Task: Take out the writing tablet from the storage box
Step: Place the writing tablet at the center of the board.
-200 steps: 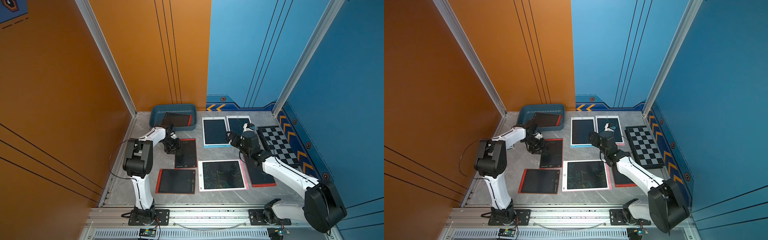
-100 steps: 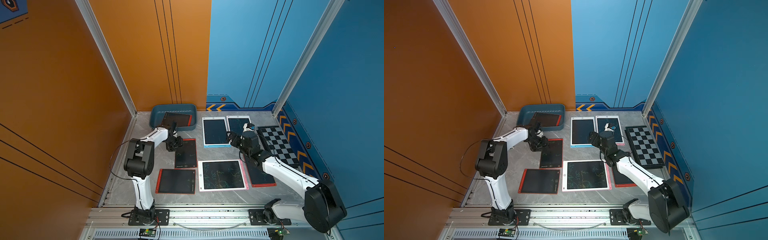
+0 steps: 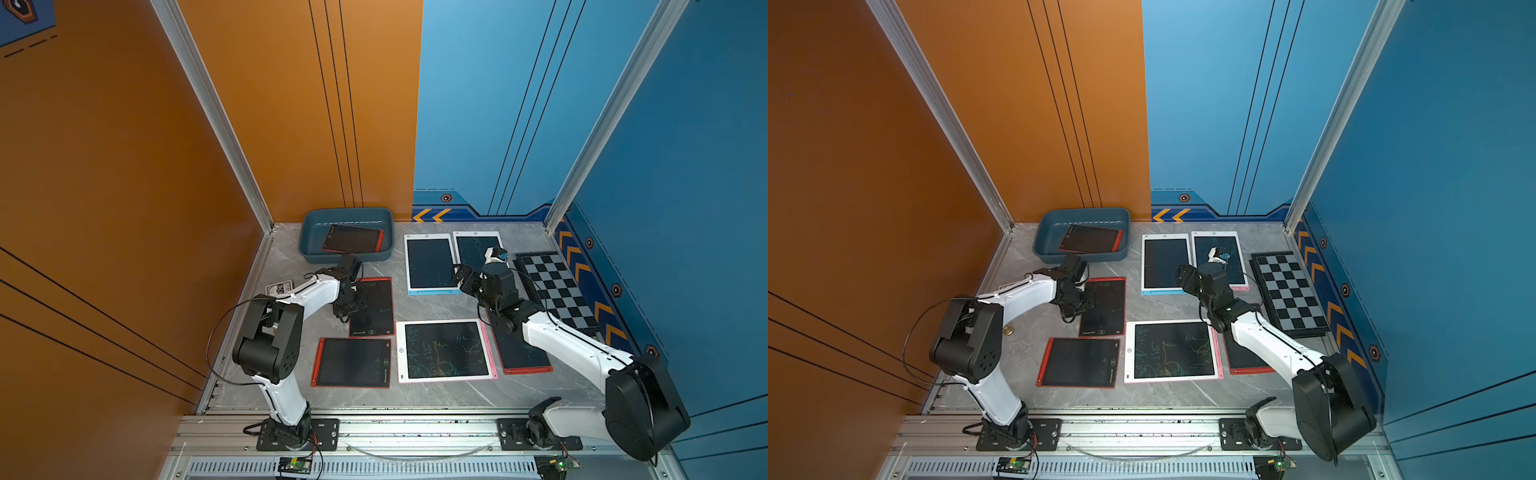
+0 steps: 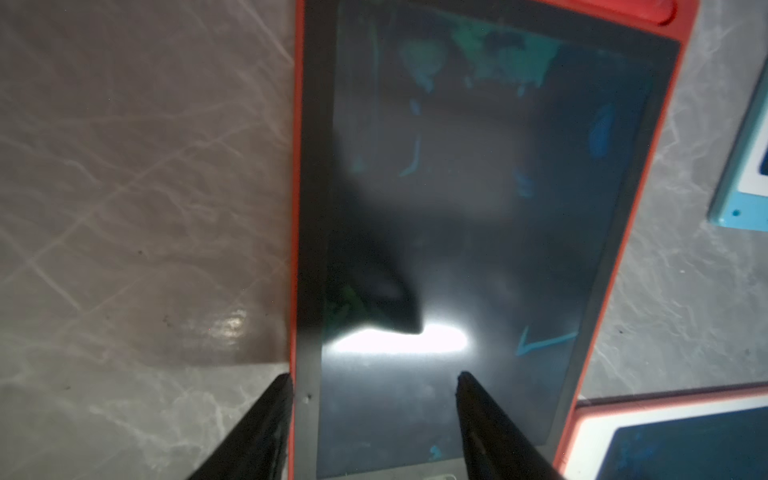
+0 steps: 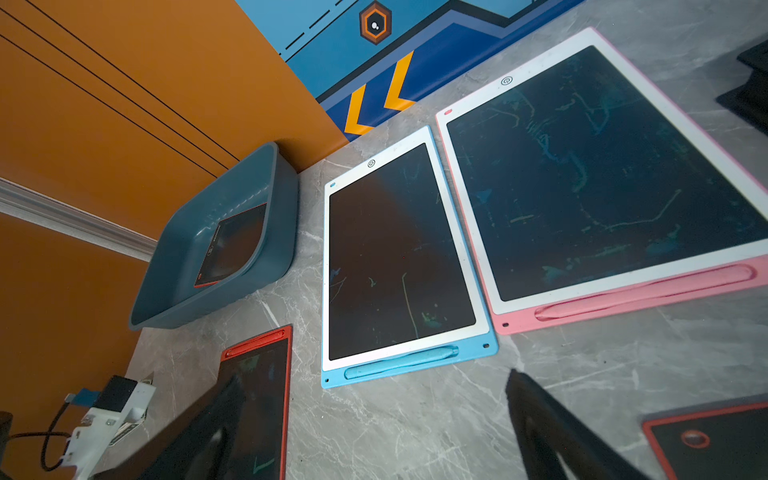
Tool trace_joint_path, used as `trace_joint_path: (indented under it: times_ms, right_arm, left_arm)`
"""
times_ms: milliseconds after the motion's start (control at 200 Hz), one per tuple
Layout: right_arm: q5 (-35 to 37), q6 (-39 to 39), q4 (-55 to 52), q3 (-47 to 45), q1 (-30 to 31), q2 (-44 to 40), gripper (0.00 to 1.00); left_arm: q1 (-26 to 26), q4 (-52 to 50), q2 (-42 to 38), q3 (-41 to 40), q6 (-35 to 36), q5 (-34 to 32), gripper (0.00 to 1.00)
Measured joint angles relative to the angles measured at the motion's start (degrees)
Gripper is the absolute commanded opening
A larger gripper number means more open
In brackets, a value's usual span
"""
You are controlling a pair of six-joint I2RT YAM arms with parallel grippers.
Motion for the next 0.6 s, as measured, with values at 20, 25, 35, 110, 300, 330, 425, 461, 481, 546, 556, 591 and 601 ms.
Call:
trace_joint_path:
  times_ms: [20,25,35,110,300,330,425,461,481,546,556,591,601]
  right_arm:
    - [0.0,0.0,0.0,0.0,0.0,0.0,1.0]
    - [0.0,0.0,0.0,0.0,0.0,0.0,1.0]
    - [0.0,0.0,0.0,0.0,0.0,0.0,1.0]
    - [0.0,0.0,0.0,0.0,0.0,0.1,1.0]
    - [0.0,0.0,0.0,0.0,0.0,0.4,1.0]
    - [0.0,0.0,0.0,0.0,0.0,0.5,1.0]
    - [0.0,0.0,0.0,0.0,0.0,0.5,1.0]
    - [0.0,0.0,0.0,0.0,0.0,0.5,1.0]
    - [0.0,0.0,0.0,0.0,0.0,0.5,1.0]
    - [0.0,0.0,0.0,0.0,0.0,0.5,1.0]
    - [0.0,0.0,0.0,0.0,0.0,0.5,1.0]
    - [0.0,0.0,-0.1,0.1,0.0,0.5,1.0]
    - [0.0,0.0,-0.1,0.1,0.0,0.5,1.0]
  left_arm:
    - [0.0,0.3,0.0,-0.4,-0.2,0.0,0.65]
    - [0.0,0.5,0.0,-0.5,-0.2,-0.1,0.65]
    - [0.0,0.7,0.0,-0.6,-0.3,-0.2,0.65]
    - [0.0,1.9,0.0,-1.3,-1.1,-0.2,0.65]
    - [-0.2,4.6,-0.1,-1.5,-2.5,-0.1,0.66]
    - [-0.3,4.8,0.0,-1.4,-2.6,-0.1,0.66]
    - [-0.6,5.3,0.4,-0.7,-2.8,-0.1,0.66]
    - [-0.7,5.4,0.6,-0.3,-2.8,-0.1,0.66]
    - [-0.8,5.4,0.7,-0.1,-2.8,-0.1,0.66]
    - [-0.9,5.9,0.9,0.5,-2.8,-0.1,0.66]
    - [-0.9,5.9,0.9,0.5,-2.8,-0.1,0.66]
    - [-0.9,6.1,0.9,0.7,-2.8,-0.1,0.66]
    - [-0.9,6.1,0.9,0.8,-2.8,-0.1,0.66]
